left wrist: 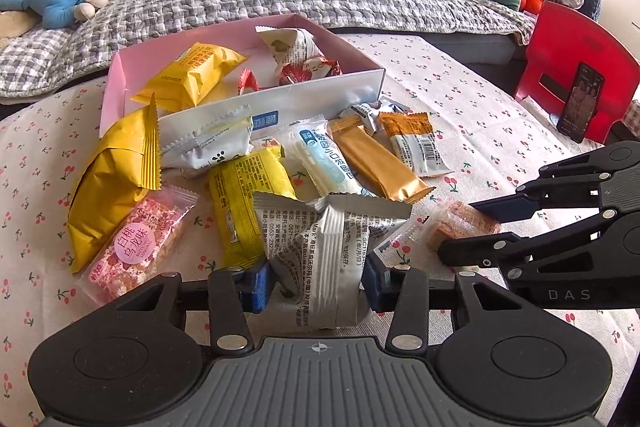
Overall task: Organize snacks
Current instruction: 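Grasp the pink wafer pack with the right gripper, then carry the wafer and white pastry into the pink box and open both grippers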
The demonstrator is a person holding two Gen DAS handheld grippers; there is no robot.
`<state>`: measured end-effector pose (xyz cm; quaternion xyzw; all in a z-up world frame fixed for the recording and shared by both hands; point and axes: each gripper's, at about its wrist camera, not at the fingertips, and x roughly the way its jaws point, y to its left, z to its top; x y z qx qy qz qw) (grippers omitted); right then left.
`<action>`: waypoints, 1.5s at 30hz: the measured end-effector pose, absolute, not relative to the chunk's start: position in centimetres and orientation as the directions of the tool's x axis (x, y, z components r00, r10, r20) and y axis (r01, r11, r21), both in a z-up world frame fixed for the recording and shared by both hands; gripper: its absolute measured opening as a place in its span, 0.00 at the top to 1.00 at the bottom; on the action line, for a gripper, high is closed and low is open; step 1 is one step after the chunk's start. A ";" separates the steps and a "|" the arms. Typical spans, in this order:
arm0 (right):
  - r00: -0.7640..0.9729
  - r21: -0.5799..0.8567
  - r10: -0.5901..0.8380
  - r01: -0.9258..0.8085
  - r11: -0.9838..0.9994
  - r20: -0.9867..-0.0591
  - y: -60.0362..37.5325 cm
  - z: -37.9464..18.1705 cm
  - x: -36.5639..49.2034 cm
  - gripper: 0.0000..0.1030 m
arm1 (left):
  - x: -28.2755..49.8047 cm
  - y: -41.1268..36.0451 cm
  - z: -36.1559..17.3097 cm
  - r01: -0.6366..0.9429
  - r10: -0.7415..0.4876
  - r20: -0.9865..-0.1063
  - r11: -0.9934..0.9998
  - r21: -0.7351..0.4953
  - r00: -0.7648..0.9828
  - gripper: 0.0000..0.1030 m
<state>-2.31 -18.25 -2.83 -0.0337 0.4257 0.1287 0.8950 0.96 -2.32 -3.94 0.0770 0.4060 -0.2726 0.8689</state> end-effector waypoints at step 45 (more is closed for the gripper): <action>0.537 0.063 0.215 -0.286 0.956 -0.816 -17.3 -2.4 -0.5 0.66 | 0.4 -1.2 -3.1 0.512 -0.396 -0.799 0.849 -0.131 0.452 0.60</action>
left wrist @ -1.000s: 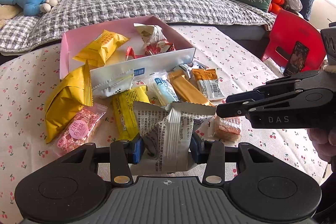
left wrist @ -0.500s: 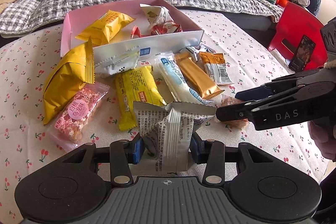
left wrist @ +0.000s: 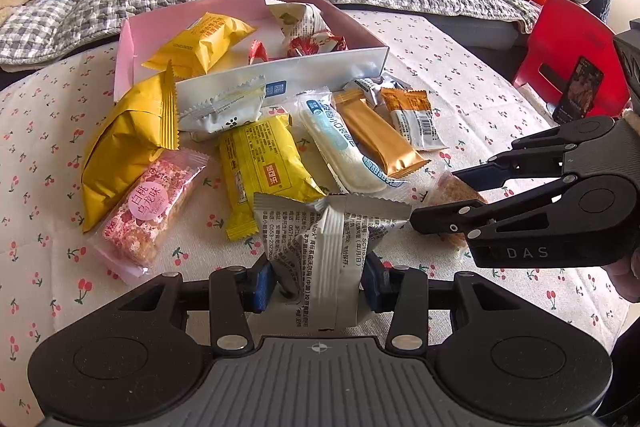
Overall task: Organize snacks
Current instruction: 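Carry the wafer and white pastry into the pink box and open both grippers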
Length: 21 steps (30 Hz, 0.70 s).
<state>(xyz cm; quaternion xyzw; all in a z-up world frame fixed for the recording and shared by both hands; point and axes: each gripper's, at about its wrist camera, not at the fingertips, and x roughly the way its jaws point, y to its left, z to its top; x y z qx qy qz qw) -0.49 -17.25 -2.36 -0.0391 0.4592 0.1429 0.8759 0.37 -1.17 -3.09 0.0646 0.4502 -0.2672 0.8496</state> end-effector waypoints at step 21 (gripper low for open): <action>0.681 0.276 0.274 -0.108 0.955 -0.679 -21.2 3.5 5.9 0.66 | 5.6 -0.1 2.7 0.420 -0.386 -0.709 0.897 -0.140 0.590 0.60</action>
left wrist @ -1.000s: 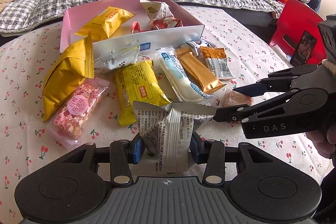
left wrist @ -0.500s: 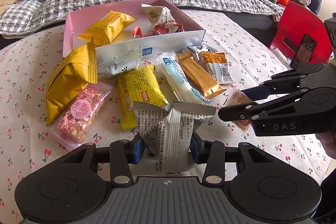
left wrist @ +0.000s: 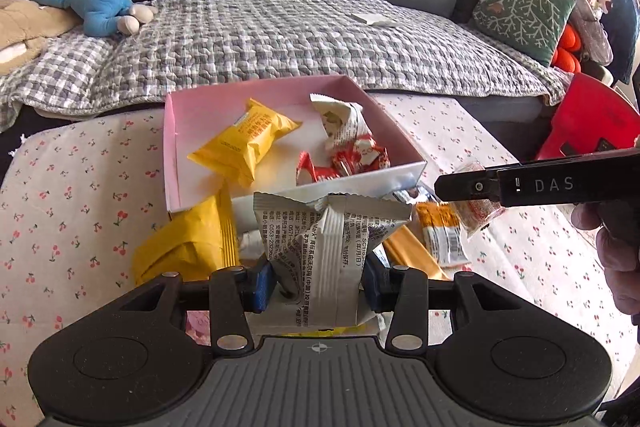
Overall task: Organize snacks
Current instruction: 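Carry the wafer and white pastry into the pink box and open both grippers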
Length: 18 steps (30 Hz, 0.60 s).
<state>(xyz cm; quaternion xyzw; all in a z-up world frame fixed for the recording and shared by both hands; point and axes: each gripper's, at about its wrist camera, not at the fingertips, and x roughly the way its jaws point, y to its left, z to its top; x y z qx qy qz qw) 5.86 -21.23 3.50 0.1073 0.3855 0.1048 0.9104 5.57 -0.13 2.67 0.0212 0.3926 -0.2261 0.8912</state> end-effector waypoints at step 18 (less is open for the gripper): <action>0.703 0.464 0.315 0.025 0.886 -0.638 -21.9 0.9 14.2 0.66 | 21.3 -1.0 -0.2 0.273 -0.418 -0.806 0.905 -0.327 0.419 0.60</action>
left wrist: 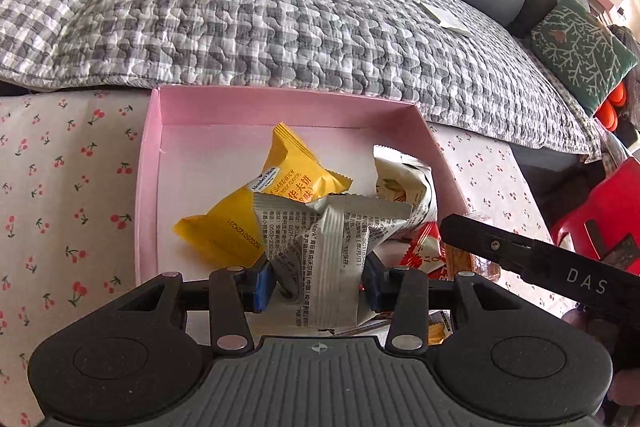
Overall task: Organize snacks
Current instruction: 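Carry the wafer and white pastry into the pink box and open both grippers, then move both tools back over the snack pile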
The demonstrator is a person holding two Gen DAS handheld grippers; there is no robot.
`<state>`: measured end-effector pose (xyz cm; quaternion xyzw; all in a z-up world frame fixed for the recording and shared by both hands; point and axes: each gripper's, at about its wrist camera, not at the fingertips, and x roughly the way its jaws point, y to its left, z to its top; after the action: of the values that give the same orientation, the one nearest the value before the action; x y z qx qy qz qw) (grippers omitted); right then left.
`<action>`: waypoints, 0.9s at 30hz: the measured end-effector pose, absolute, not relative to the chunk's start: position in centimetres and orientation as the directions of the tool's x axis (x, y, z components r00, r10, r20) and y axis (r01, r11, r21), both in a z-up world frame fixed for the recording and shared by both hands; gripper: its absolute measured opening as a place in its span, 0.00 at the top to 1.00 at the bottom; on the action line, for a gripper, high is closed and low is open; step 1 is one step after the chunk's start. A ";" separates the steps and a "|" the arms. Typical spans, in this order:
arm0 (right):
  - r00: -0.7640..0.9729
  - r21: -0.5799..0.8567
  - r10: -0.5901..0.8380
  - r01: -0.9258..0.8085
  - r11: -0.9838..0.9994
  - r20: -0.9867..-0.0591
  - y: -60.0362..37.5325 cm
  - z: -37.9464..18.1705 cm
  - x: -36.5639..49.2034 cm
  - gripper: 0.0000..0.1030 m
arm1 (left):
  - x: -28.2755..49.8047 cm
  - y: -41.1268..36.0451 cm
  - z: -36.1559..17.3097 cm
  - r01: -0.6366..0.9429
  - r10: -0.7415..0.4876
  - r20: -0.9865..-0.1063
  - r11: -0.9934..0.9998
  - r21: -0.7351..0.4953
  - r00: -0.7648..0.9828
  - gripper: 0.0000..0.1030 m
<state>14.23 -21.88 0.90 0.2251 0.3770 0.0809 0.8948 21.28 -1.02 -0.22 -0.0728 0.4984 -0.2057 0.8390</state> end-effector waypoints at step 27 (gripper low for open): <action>0.752 0.454 0.285 0.021 0.891 -0.595 -23.1 2.6 13.7 0.21 | 21.4 -2.0 -0.5 0.267 -0.303 -0.769 0.947 -0.178 0.562 0.17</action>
<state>13.75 -23.11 2.62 0.2221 0.3449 0.0725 0.9091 21.39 -2.00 -0.52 -0.0205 0.4390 -0.1613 0.8836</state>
